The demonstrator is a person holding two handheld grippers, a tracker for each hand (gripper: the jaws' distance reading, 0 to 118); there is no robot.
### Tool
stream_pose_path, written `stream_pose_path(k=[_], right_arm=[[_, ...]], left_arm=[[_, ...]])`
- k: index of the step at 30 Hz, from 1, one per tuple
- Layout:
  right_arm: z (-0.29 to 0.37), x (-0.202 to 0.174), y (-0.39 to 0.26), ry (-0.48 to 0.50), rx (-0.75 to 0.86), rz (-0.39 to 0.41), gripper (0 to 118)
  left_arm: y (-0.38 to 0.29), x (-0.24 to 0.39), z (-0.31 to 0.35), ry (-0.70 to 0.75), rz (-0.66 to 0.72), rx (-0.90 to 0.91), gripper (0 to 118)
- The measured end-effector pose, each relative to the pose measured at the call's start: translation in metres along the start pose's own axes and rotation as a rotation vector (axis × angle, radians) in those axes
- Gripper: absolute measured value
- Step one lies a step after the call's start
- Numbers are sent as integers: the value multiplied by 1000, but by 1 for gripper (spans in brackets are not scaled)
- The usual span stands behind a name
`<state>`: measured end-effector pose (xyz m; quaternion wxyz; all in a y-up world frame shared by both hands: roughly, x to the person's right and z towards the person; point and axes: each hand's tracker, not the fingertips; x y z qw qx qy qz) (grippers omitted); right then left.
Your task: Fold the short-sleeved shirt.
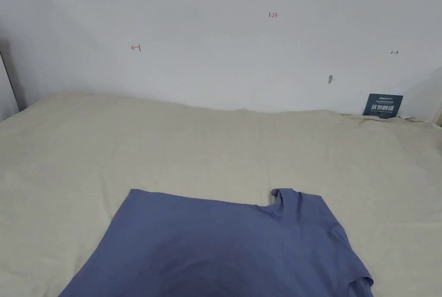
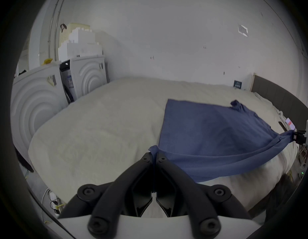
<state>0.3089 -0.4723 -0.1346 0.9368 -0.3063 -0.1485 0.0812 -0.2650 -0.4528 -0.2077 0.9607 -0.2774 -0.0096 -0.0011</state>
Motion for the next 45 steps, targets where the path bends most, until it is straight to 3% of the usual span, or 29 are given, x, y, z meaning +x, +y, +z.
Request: stream_pose_path(k=[11, 20, 22, 23, 24, 27, 29, 33, 38, 40, 41, 44, 45], right_arm=[[-22, -1, -51, 5, -132, 15, 5], [-20, 1, -45, 25, -158, 40, 10], [-14, 2, -42, 28, -160, 50, 23], [-8, 2, -40, 30, -162, 48, 36], [-1, 4, -38, 39, -150, 37, 42], [20, 5, -24, 67, -58, -7, 53], [27, 3, -14, 72, 11, -23, 53], [30, -8, 13, 102, 154, -92, 53], [21, -32, 47, 107, 257, -121, 49], [20, -42, 57, 115, 291, -120, 32], [20, -46, 60, 125, 315, -127, 11], [20, -56, 69, 120, 323, -136, 0], [20, -59, 71, 121, 334, -141, 0]], left_arm=[[-54, -4, -17, 0, -64, -152, 0], [-63, -1, -38, 0, -35, -229, 0], [-63, -3, -36, -14, -12, -221, 6], [-62, -4, -33, -10, -8, -216, 15], [-61, -5, -29, -15, 3, -206, 25], [-53, -5, -11, -34, 36, -122, 57], [-41, 1, 0, -45, 28, -72, 60], [-11, 20, 12, -41, 14, 65, 60], [23, 46, 8, -48, 34, 149, 56], [32, 58, 7, -63, 24, 180, 42], [36, 63, 7, -66, 18, 191, 24], [46, 75, 9, -76, 5, 230, 0], [47, 78, 11, -83, 7, 246, 0]])
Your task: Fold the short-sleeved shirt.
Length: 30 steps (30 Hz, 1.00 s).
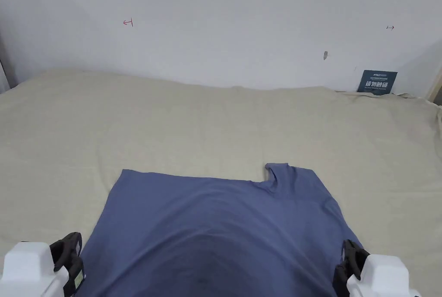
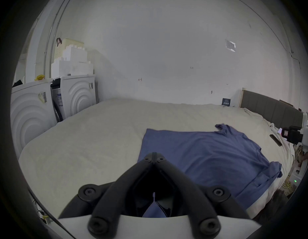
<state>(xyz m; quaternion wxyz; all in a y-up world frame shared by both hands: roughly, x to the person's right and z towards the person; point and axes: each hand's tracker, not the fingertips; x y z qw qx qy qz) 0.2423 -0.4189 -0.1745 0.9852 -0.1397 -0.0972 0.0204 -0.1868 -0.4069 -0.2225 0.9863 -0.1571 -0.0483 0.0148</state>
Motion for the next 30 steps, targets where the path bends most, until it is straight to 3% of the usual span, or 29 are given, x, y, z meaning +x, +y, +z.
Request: stream_pose_path(k=[7, 16, 19, 21, 23, 24, 30], right_arm=[[-1, -8, 2, 5, 1, 1, 0], [-2, -10, -11, 24, -39, 10, 0], [-2, -11, -13, 33, -50, 7, 0], [-2, -12, -16, 39, -55, 10, 0], [-3, -14, -17, 45, -60, 14, 0], [-3, -15, -18, 47, -62, 14, 0], [-3, -16, -22, 54, -80, 14, 0]], left_arm=[[1, -3, 4, -24, 10, -34, 0], [-23, -66, 22, 6, 100, -286, 0], [-38, -84, 19, 13, 96, -380, 26], [-48, -94, 14, 12, 128, -449, 31], [-50, -87, 11, 0, 160, -521, 62], [-54, -86, 7, 6, 171, -558, 67], [-72, -64, -13, 79, 129, -652, 66]])
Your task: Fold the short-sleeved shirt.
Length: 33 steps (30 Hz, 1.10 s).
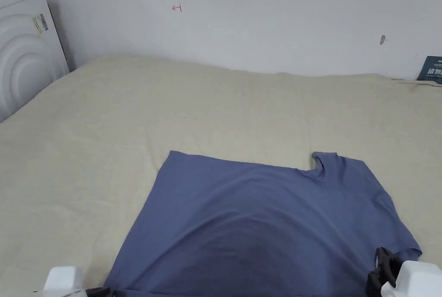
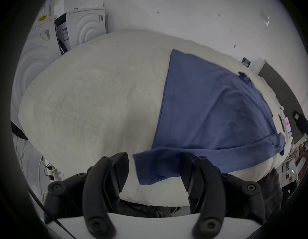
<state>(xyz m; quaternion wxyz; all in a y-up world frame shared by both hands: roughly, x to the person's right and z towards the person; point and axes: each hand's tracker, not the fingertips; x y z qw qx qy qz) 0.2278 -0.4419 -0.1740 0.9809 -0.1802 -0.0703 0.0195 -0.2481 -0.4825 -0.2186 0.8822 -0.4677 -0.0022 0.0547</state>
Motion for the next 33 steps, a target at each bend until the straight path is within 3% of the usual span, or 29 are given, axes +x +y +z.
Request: stream_pose_path(k=[2, 4, 6, 8, 9, 10, 16, 21, 23, 24, 25, 33], right_arm=[[0, 0, -2, -1, -5, 5, 0], [1, 0, -3, -2, -7, 6, 0], [2, 2, -4, -5, -8, 4, 0], [2, 3, -6, -9, -14, 5, 0], [2, 4, -7, -12, -18, 9, 0], [2, 6, -8, -12, -22, 9, 0], [13, 28, -7, -46, -54, -13, 1], [20, 64, -6, -84, -174, -16, 13], [18, 79, -12, -64, -271, -37, 46], [16, 86, -16, -53, -308, -37, 57], [14, 90, -22, -40, -347, -28, 59], [-15, 94, -72, 25, -532, -40, 58]], left_arm=[[-2, 10, -5, 33, -6, -36, 54], [-4, 23, -2, 87, -39, -4, 51], [-4, 33, 1, 78, -70, -8, 27], [-5, 46, 2, 83, -87, -11, 18], [-5, 54, 8, 121, -159, -16, 7], [-6, 57, 9, 65, -193, -19, 6], [-1, 45, 23, 68, -125, -8, 2], [4, 28, 34, 21, -102, 45, 1], [5, 27, 38, 16, -108, 61, 1], [6, 27, 38, 15, -112, 59, 1], [7, 28, 37, 13, -116, 60, 1], [4, 30, 29, 15, -118, 61, 1]])
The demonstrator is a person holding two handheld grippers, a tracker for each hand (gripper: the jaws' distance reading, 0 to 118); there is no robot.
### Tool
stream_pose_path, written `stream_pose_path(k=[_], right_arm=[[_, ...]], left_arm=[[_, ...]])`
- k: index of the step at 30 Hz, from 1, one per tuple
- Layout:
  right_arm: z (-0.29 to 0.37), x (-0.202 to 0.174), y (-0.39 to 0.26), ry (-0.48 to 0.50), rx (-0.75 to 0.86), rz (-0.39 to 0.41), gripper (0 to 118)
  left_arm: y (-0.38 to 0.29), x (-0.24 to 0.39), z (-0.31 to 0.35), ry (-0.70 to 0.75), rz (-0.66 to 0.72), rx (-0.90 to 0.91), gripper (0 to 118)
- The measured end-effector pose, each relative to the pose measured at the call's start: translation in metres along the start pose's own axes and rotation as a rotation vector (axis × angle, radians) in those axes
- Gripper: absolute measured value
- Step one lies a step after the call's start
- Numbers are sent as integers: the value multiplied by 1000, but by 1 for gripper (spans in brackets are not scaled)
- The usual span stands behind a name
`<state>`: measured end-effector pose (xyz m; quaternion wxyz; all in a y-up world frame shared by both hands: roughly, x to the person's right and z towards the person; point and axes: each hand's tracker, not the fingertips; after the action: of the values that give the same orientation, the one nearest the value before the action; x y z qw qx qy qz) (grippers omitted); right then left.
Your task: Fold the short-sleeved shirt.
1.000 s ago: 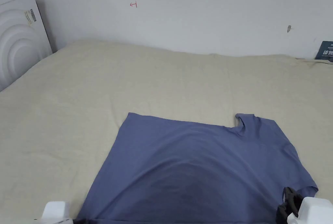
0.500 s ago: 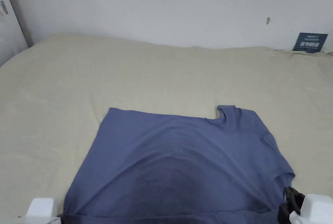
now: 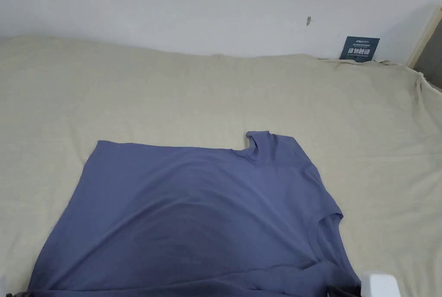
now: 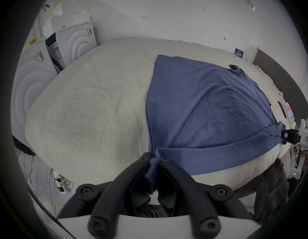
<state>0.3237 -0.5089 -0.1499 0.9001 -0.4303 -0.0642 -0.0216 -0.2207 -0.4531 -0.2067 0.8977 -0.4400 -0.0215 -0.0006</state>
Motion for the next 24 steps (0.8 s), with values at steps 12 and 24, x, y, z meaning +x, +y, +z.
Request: stream_pose_path(k=[12, 24], right_arm=[[11, 2, -36, 20, 90, -64, 10], [45, -13, -9, -90, 321, 13, 10]], left_arm=[[-8, -3, -2, -14, 24, 12, 1], [12, -13, 13, -47, -12, 299, 1]])
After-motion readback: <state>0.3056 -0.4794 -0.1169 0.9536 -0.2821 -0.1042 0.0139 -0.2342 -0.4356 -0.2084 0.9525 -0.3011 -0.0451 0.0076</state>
